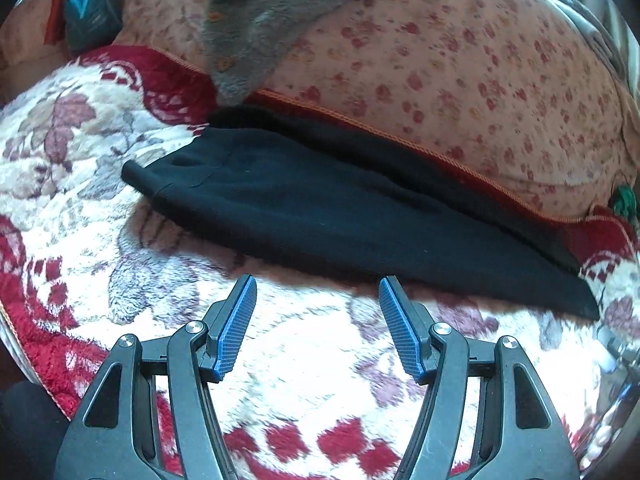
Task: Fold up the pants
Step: 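Move both grippers open toward the waistband of the black knit pants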
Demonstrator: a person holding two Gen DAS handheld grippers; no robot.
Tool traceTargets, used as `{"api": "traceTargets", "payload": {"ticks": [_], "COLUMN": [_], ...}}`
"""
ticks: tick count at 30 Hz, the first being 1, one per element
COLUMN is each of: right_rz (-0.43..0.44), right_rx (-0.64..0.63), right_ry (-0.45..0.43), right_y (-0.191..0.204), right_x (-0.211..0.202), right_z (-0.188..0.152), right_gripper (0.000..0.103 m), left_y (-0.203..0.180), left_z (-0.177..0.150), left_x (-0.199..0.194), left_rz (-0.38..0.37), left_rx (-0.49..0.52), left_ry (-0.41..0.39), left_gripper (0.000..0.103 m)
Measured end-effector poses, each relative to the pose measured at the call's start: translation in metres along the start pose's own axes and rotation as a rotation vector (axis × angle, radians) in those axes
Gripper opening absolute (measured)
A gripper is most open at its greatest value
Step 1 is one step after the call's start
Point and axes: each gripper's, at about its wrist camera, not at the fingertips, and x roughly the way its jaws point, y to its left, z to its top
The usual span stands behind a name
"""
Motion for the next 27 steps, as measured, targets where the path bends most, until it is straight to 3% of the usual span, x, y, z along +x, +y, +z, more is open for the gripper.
{"api": "traceTargets", "payload": {"ticks": [13,27], "right_rz": [-0.009,0.004], "right_rx": [0.054,0.105], "right_ry": [0.034,0.022], "right_y": [-0.014,-0.026], "right_x": [0.018,0.054], "right_z": [0.006,0.038], "right_gripper": [0.078,0.079], "left_y": [0.04,0.028], "left_z": [0.014,0.036], "left_x": [0.021,0.061], "left_rz": [-0.013,-0.051], "left_rx": [-0.153,-0.186], "left_ry": [0.038,0.075], "left_gripper": [0.064,0.064]}}
